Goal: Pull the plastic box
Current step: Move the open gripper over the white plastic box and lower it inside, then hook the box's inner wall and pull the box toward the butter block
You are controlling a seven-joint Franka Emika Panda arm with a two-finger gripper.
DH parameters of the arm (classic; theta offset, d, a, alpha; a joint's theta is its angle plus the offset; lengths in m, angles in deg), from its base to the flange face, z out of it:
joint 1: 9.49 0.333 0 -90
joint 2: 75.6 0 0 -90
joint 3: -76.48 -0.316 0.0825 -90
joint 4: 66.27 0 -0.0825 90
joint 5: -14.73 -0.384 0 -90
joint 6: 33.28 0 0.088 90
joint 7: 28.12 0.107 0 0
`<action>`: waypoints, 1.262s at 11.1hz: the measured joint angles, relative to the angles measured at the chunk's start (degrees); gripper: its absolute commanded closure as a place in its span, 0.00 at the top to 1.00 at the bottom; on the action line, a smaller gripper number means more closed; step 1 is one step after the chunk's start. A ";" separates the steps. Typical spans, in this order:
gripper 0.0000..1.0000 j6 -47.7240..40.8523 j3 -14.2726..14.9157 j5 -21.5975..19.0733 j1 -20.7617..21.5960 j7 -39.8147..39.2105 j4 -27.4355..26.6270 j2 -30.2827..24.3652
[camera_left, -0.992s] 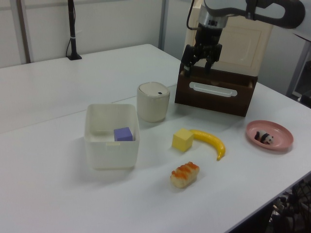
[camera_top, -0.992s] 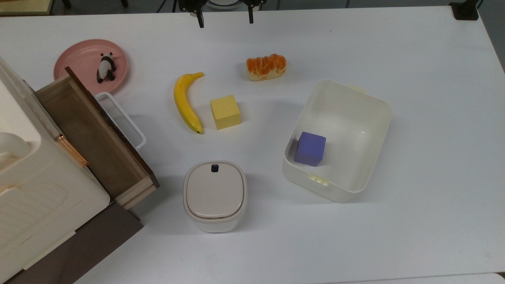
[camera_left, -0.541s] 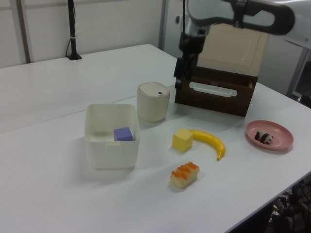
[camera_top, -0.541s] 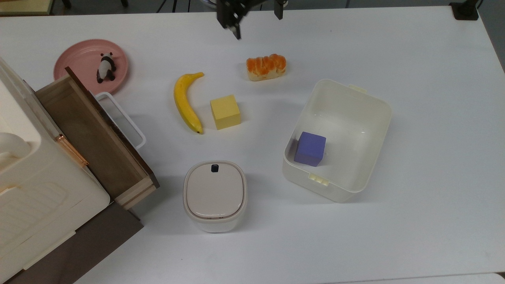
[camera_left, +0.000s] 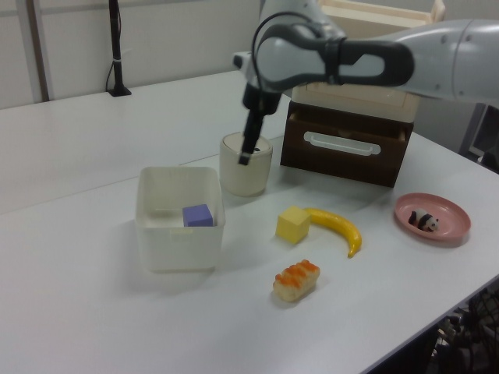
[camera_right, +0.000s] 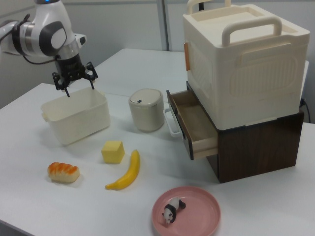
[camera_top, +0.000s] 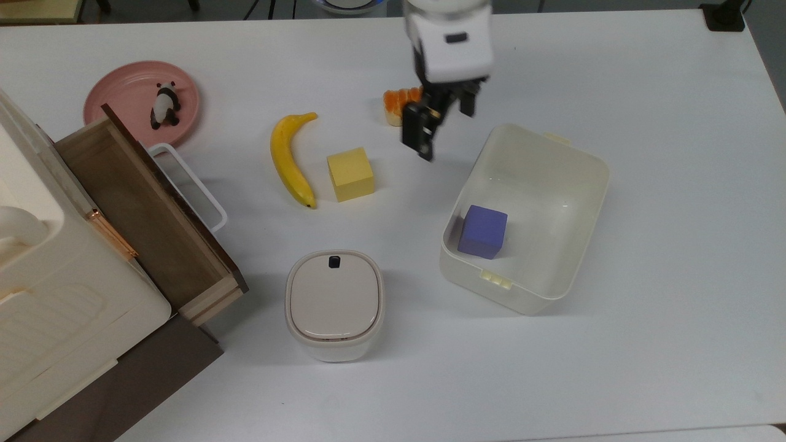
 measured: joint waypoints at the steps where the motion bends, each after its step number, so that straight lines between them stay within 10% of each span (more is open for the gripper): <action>1: 1.00 3.06 -1.41 0.08 0.02 0.00 0.01 1.50; 14: 1.00 13.74 -6.75 8.85 -0.09 -1.38 -0.32 12.32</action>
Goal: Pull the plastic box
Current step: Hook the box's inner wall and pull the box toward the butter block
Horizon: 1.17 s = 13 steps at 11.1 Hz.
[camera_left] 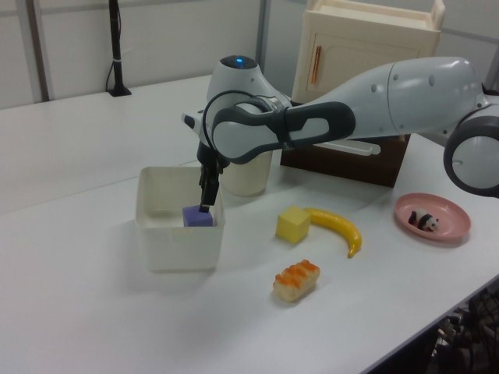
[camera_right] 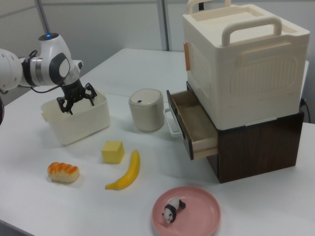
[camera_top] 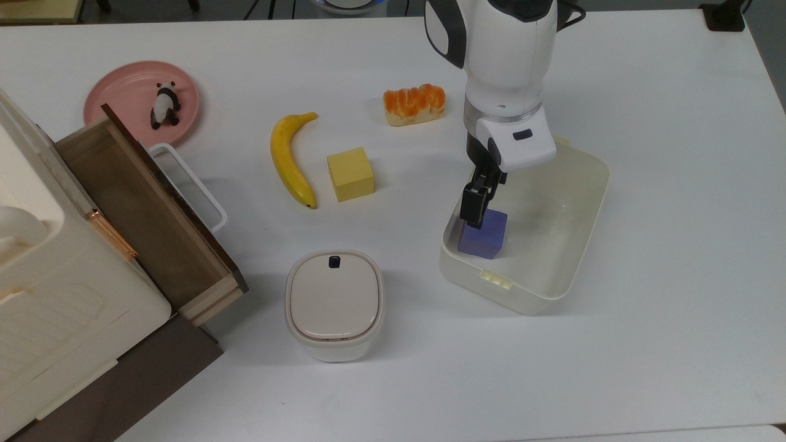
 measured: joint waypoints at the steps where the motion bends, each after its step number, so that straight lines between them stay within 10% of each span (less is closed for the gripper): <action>1: 1.00 0.00 0.00 0.34 -0.02 -0.45 -0.96 -0.51; 13: 1.00 -0.13 0.48 0.45 -3.06 -1.55 -16.83 -11.47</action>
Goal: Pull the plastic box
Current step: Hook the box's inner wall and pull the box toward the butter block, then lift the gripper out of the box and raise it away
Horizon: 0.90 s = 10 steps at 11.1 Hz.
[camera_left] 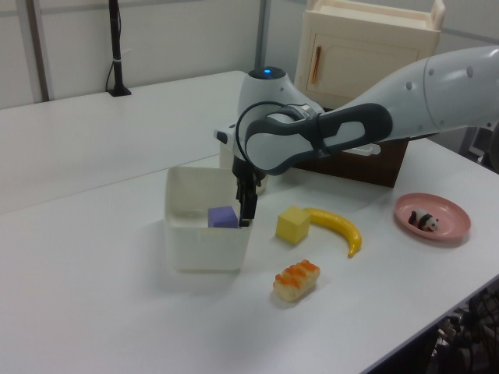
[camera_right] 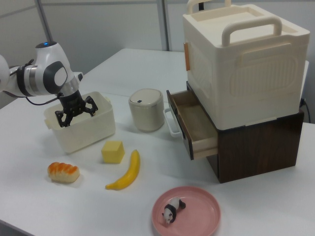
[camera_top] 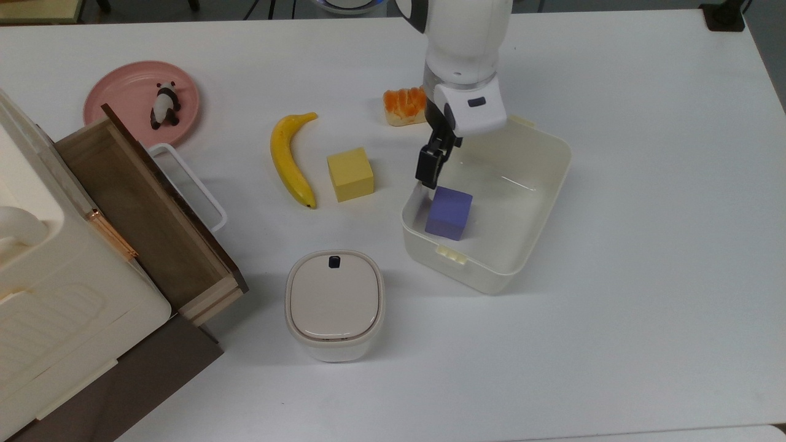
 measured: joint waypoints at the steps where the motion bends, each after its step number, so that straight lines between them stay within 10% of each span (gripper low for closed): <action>1: 1.00 -0.39 0.45 0.00 -0.02 -0.01 -1.34 -1.07; 10: 1.00 -5.89 2.38 -0.26 -0.15 3.32 -2.44 -5.40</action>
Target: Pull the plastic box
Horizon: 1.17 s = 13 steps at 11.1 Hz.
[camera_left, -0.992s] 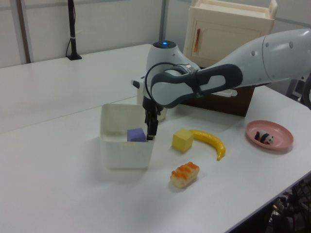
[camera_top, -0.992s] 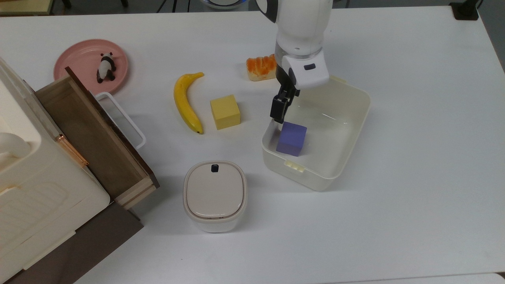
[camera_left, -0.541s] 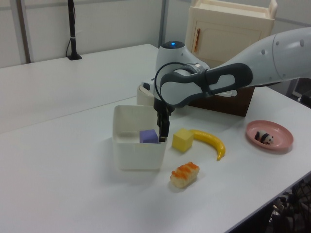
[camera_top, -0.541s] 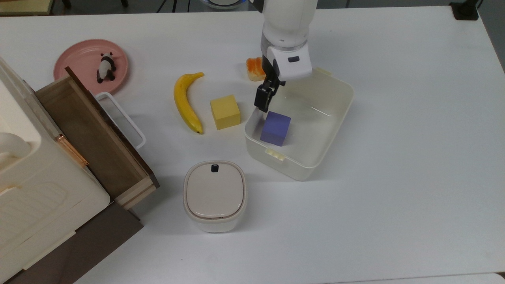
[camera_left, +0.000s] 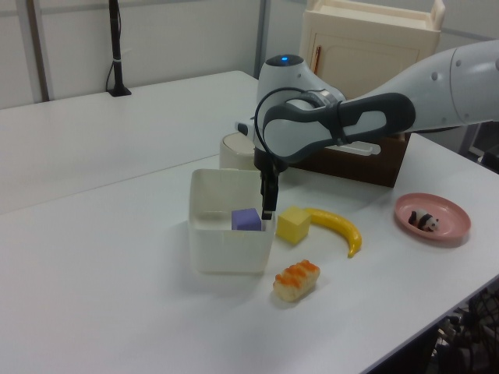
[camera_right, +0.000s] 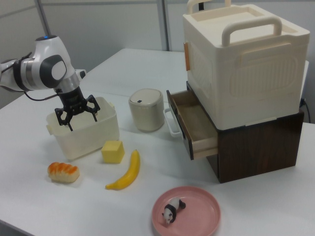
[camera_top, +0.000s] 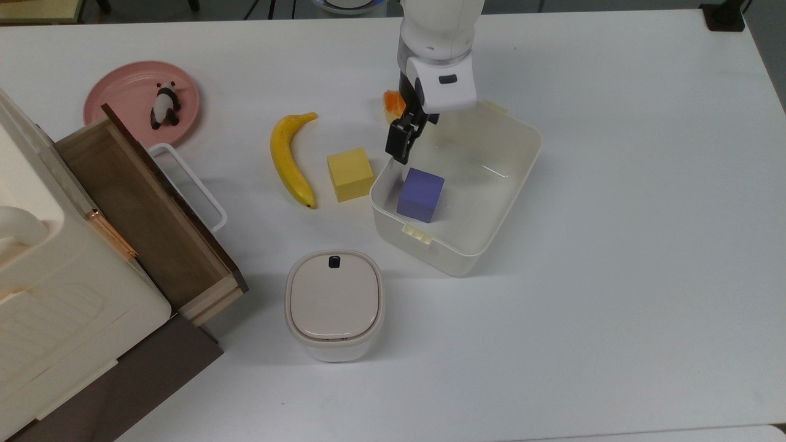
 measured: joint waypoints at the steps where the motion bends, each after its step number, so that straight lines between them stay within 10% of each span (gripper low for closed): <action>1: 1.00 -0.08 -0.07 -0.15 0.05 7.23 1.13 -0.31; 8: 1.00 -26.46 -0.18 -1.70 -6.93 42.94 19.23 -6.73; 13: 1.00 -30.94 5.16 -1.82 -9.49 44.97 19.34 -10.31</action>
